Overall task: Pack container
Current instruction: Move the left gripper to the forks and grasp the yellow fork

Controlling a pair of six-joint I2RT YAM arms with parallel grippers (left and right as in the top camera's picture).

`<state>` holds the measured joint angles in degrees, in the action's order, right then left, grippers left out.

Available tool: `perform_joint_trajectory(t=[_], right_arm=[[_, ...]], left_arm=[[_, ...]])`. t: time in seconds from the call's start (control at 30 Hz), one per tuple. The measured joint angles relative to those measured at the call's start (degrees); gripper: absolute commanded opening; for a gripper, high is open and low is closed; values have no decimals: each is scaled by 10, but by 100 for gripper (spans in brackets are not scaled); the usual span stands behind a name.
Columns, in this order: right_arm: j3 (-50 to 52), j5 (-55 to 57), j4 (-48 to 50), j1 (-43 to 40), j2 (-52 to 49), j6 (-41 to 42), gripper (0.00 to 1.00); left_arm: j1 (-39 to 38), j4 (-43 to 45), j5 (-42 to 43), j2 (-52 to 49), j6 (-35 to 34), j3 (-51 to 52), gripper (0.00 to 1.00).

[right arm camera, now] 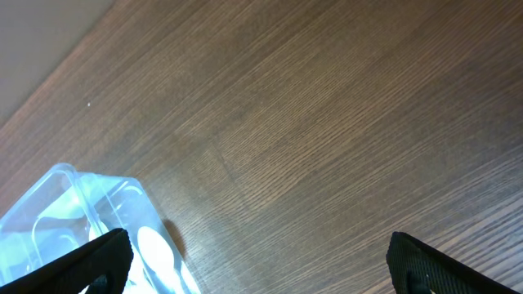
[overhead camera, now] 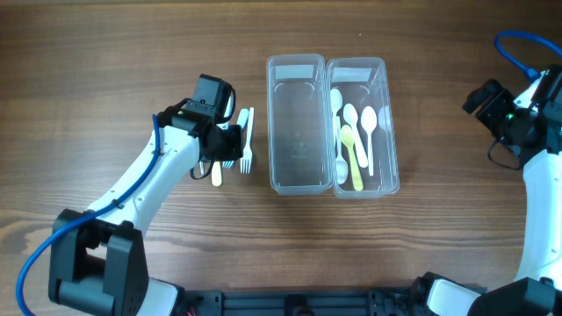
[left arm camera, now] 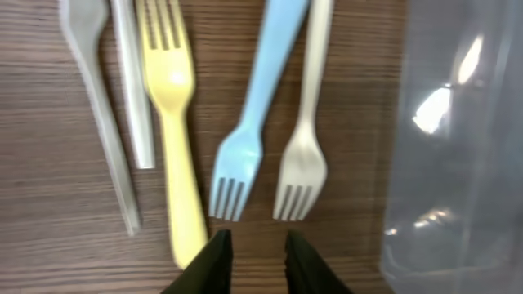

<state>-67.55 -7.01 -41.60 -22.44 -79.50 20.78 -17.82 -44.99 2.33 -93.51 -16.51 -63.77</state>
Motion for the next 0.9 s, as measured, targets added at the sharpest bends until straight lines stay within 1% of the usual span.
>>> perform_joint_trajectory(t=[0.07, 0.13, 0.27, 0.4, 0.53, 0.6, 0.7, 0.77, 0.9], right_arm=[[0, 0, 0, 0, 0, 0, 100], [0, 0, 0, 0, 0, 0, 100], [0, 0, 0, 0, 0, 0, 100], [0, 0, 0, 0, 0, 0, 100], [0, 0, 0, 0, 0, 0, 100], [0, 0, 0, 0, 0, 0, 100], [0, 0, 0, 0, 0, 0, 100], [0, 0, 0, 0, 0, 0, 100], [0, 0, 0, 0, 0, 0, 100]], left_arm=[[0, 0, -22, 0, -9, 0, 46], [4, 1, -34, 0, -17, 0, 48], [17, 6, -44, -8, -23, 0, 44], [37, 30, -47, -45, -33, 0, 42], [40, 49, -43, -84, -17, 0, 42], [40, 51, -42, -106, -7, 0, 40], [40, 60, -42, -134, -1, 0, 35], [40, 66, -40, -137, 1, -3, 33], [40, 68, -40, -141, 5, -4, 23]])
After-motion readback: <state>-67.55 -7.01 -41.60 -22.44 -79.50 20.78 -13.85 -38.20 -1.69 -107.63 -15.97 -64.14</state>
